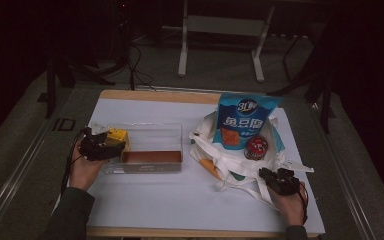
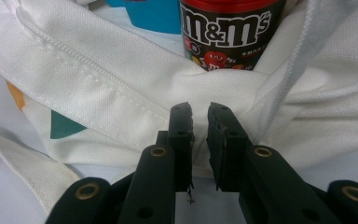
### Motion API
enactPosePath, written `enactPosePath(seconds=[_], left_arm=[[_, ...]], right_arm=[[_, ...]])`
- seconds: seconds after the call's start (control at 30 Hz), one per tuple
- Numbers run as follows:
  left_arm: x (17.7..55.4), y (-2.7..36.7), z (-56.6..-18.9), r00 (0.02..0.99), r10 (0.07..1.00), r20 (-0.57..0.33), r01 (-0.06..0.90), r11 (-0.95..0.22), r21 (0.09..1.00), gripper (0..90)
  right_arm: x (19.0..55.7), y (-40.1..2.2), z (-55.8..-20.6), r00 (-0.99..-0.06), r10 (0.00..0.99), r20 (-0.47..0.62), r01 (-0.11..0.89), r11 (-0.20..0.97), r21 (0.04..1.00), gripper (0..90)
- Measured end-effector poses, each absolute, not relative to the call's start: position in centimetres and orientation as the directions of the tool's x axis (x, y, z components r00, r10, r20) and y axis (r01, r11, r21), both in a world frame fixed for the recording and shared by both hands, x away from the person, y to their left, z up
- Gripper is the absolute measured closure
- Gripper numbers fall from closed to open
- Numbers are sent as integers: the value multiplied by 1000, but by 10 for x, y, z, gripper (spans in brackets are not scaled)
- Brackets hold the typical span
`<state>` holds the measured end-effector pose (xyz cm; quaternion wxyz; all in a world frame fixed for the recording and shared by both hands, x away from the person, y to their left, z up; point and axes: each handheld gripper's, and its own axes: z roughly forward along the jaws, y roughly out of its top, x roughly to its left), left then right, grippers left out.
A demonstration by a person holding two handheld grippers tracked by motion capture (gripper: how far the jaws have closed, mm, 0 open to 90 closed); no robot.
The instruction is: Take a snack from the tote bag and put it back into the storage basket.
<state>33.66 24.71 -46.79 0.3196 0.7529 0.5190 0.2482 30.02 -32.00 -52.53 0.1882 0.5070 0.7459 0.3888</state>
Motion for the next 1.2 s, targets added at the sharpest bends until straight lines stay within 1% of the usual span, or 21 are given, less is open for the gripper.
enactPosePath(seconds=[0.17, 0.43, 0.57, 0.73, 0.9, 1.2], left_arm=[[334, 246, -468, 314, 949, 35, 639, -238, 732, 271], [339, 242, -469, 269, 963, 12, 624, -184, 759, 274], [339, 241, -468, 250, 968, 5, 636, -168, 753, 274], [334, 240, -466, 275, 961, 33, 654, -212, 726, 269], [329, 245, -465, 308, 951, 7, 656, -218, 723, 265], [327, 247, -465, 313, 950, 2, 659, -219, 719, 261]], right_arm=[[300, -320, -525, -414, 903, 116, 611, 181, 771, 798], [300, -320, -525, -415, 903, 115, 610, 182, 771, 797], [300, -320, -525, -415, 902, 118, 611, 180, 771, 797], [300, -320, -525, -415, 902, 117, 611, 181, 770, 797], [300, -320, -525, -415, 903, 115, 610, 182, 771, 798], [300, -320, -525, -415, 902, 117, 611, 182, 771, 797]])
